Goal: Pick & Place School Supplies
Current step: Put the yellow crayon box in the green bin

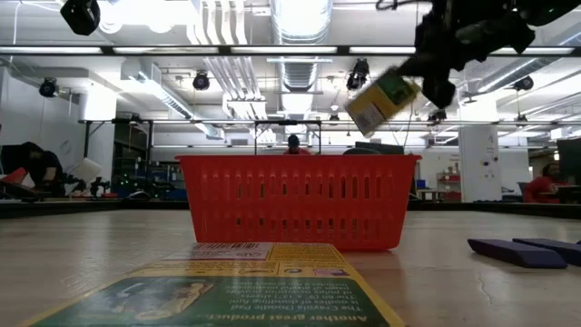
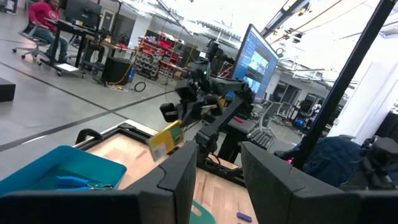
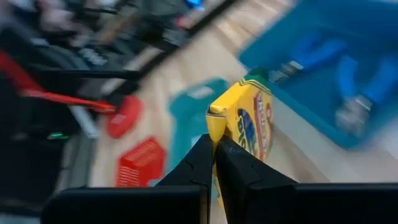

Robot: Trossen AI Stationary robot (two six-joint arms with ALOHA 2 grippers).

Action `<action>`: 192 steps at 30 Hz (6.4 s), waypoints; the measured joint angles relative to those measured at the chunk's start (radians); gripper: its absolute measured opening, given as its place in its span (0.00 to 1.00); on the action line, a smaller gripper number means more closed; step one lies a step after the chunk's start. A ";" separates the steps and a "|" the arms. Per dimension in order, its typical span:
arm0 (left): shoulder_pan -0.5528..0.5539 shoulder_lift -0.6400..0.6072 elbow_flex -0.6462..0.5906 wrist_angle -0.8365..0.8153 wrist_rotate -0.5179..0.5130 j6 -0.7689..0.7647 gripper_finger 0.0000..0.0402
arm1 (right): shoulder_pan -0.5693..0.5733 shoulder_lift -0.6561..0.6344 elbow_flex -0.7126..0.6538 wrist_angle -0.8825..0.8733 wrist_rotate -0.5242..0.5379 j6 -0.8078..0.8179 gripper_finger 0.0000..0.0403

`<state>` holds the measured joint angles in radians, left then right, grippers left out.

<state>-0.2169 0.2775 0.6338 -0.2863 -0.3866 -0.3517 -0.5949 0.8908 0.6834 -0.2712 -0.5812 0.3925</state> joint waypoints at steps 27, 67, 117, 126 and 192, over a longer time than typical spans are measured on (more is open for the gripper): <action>0.000 0.000 0.000 0.000 0.000 0.000 0.33 | 0.386 0.344 -0.001 0.445 0.321 0.131 0.03; 0.000 0.000 0.000 0.000 0.000 0.000 0.33 | 0.462 0.565 -0.001 0.552 0.296 0.298 0.28; 0.000 0.000 0.000 0.000 0.000 0.000 0.33 | 0.633 0.143 -0.002 0.440 0.620 0.109 0.31; 0.000 0.000 0.000 0.000 0.000 0.000 0.33 | 0.687 0.028 -0.004 0.446 0.638 0.044 0.31; 0.000 0.132 0.003 0.128 0.090 -0.178 0.41 | 0.691 -0.009 -0.006 0.353 0.549 -0.055 0.31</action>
<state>-0.2171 0.4095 0.6369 -0.1583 -0.2966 -0.5301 0.0959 0.8817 0.6769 0.0817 -0.0324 0.3375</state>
